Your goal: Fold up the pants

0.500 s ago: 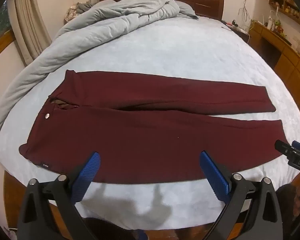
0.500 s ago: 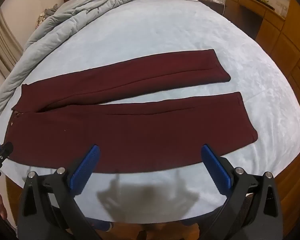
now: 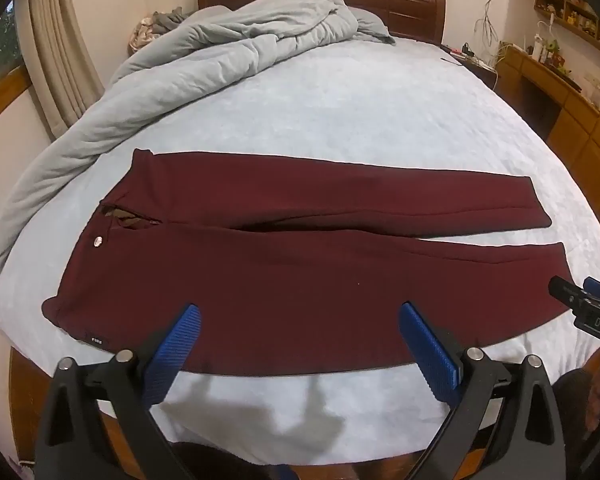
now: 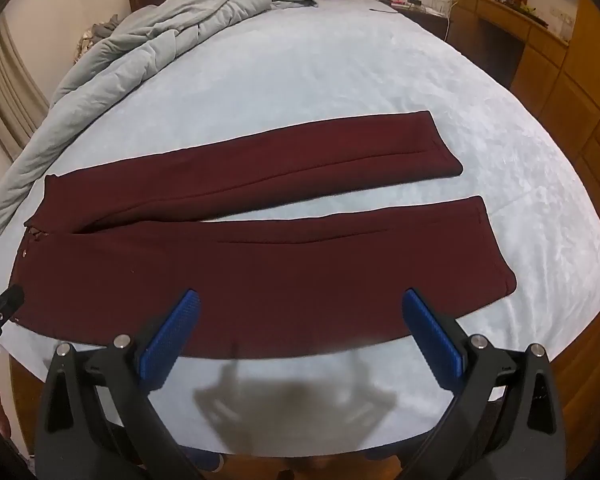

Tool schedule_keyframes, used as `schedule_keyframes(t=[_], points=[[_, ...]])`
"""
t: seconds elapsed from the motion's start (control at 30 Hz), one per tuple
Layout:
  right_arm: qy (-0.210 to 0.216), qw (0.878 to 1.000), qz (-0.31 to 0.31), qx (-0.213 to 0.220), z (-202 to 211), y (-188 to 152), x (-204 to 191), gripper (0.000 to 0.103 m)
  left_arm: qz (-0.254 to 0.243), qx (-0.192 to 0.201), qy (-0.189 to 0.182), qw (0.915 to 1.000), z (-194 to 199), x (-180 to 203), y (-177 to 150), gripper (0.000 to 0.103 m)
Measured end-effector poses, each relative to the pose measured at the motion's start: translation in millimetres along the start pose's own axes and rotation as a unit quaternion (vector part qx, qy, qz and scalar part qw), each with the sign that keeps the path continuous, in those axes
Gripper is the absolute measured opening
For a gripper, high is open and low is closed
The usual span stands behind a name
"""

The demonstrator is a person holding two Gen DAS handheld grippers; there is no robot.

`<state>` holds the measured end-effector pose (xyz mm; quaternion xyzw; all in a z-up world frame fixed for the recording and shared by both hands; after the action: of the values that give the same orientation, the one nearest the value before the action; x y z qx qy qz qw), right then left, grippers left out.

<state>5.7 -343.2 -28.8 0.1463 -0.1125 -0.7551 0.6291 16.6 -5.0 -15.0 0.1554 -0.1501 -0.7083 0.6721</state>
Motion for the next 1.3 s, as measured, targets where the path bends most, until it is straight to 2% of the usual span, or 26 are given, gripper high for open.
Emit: schedule_keyframes(t=[0.3,1.3], points=[[0.015,1.000,-0.007,0.004,2.5,-1.3,2.4,0.100,-0.001,0.001,0.001,1.0000,0.0,-3.6,1.9,0.099],[0.011,1.000,-0.002,0.009,3.6,-2.7,-1.0,0.100,-0.004,0.000,0.004,1.0000,-3.8,-5.3,4.0,0.099]])
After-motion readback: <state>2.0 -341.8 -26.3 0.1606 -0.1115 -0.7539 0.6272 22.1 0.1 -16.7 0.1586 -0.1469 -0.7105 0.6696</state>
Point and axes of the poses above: each gripper's, at about its wrist camera, not at the fingertips, and z roughly against the way its jaws point, x to its right, y to its top, the point moved 3 cm from there along -z, roughly the way its jaws point, and after that the axes turned 9 degrees about -x, right-handed, at the moved point
